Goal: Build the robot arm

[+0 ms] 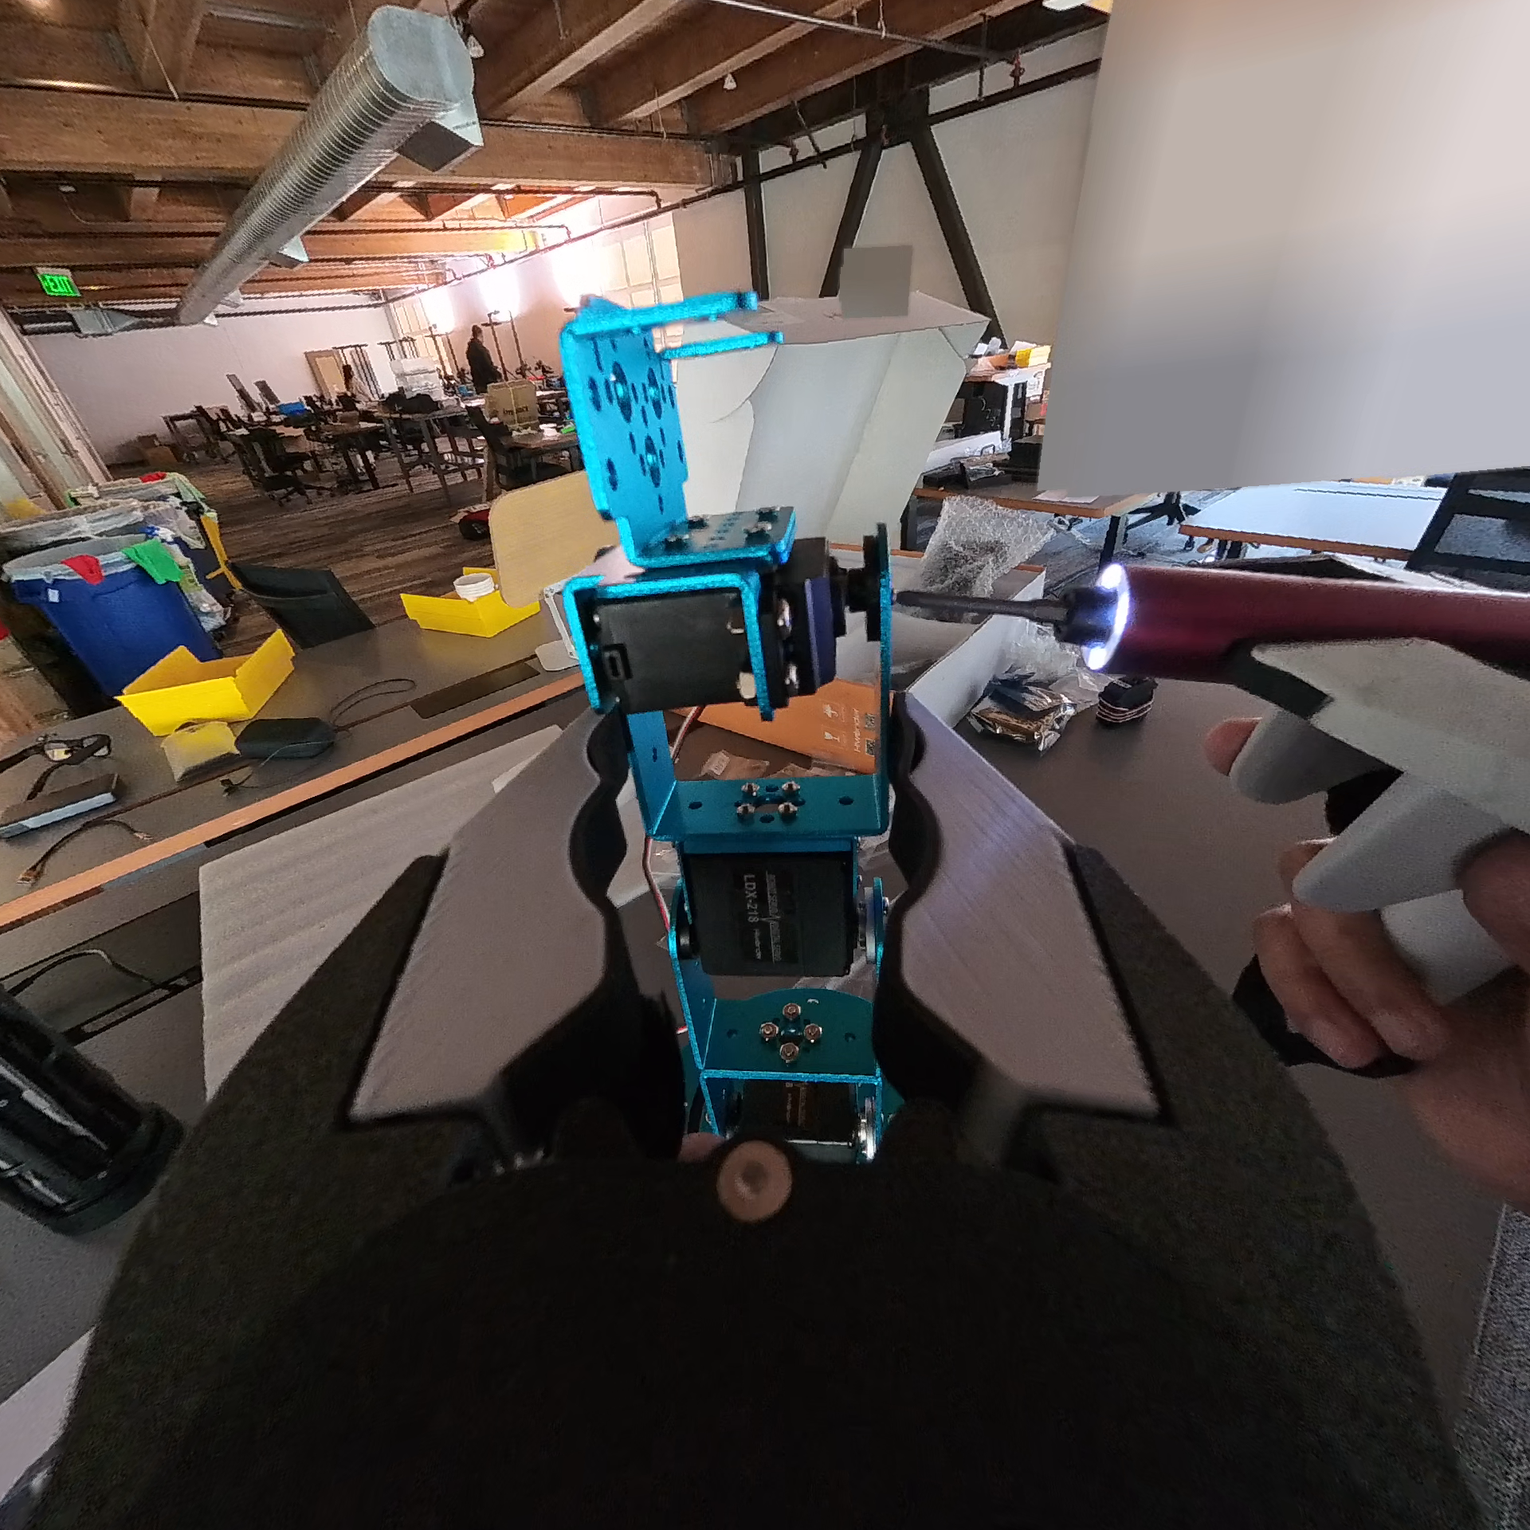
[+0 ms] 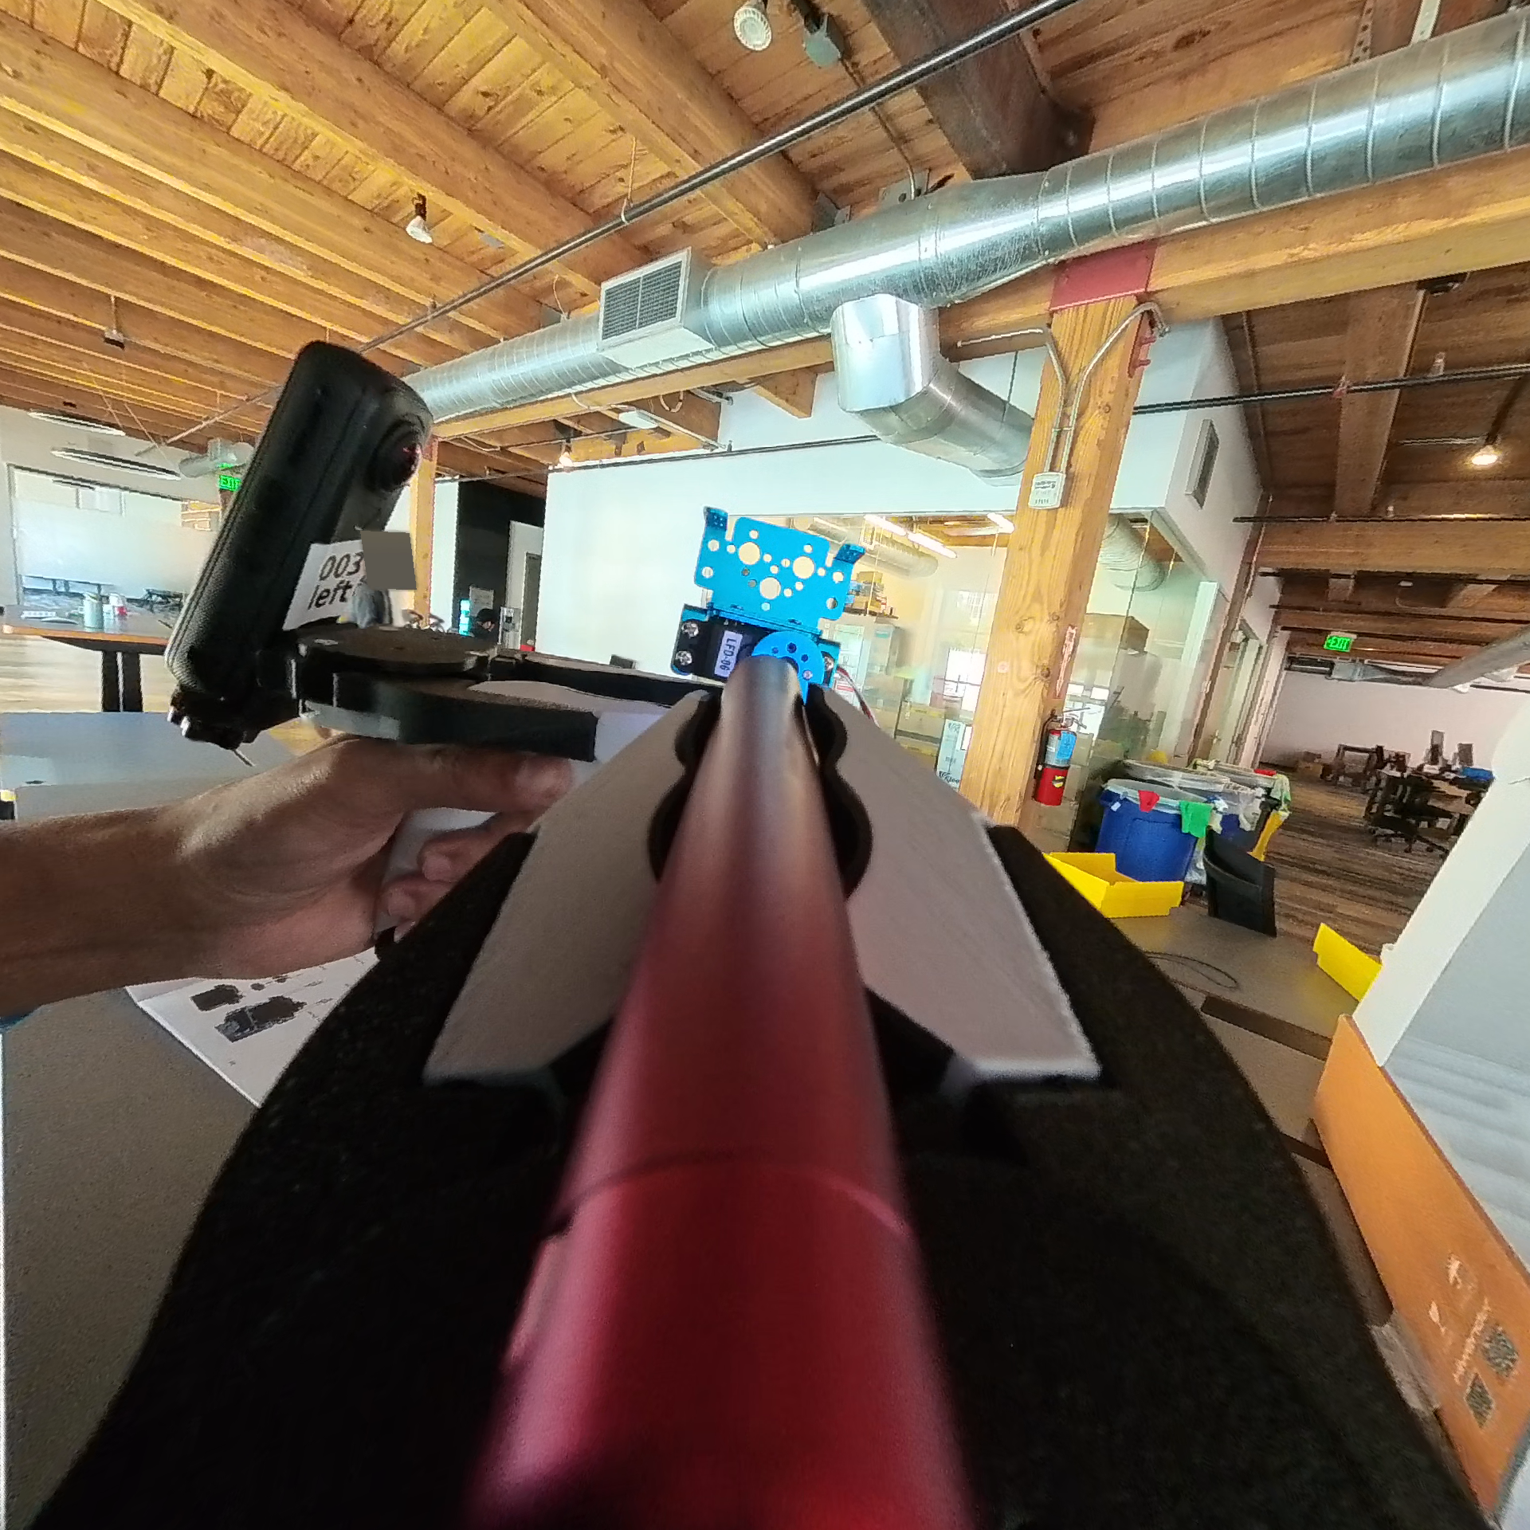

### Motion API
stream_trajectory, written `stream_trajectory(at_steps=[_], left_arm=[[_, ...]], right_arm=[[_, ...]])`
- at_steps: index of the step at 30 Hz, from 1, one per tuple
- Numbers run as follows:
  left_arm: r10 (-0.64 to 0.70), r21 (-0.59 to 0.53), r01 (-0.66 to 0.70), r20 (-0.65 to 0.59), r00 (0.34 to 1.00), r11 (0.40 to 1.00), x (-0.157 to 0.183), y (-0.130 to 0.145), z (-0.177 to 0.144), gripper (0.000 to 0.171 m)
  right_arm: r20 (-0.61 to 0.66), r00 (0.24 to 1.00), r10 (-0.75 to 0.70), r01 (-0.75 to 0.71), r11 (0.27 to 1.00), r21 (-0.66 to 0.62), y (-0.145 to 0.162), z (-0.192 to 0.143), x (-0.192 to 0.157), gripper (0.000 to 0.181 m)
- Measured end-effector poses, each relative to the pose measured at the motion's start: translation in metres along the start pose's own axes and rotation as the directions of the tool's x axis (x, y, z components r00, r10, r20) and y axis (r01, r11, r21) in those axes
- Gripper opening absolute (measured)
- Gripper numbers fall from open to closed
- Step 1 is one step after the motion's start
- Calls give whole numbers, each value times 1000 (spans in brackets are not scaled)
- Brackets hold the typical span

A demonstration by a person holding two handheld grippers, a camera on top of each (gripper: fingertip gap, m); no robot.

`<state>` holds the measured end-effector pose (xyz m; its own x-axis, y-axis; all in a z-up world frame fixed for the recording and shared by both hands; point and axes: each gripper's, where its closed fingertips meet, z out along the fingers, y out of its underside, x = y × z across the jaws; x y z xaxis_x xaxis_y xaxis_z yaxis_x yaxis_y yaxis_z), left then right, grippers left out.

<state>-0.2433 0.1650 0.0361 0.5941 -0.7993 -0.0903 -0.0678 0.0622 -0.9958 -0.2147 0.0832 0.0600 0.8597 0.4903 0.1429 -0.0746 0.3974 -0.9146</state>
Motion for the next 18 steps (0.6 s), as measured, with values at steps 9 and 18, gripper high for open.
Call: stream_trajectory(at_steps=[9,18], left_arm=[[3,4,-3,6,1000,1000,1,0,1,63],[0,8,-1,15,1000,1000,0,0,0,63]], right_arm=[[-9,999,-31,31,1000,-2,-1,0,2,22],[5,999,-32,32,999,-3,0,1,0,22]])
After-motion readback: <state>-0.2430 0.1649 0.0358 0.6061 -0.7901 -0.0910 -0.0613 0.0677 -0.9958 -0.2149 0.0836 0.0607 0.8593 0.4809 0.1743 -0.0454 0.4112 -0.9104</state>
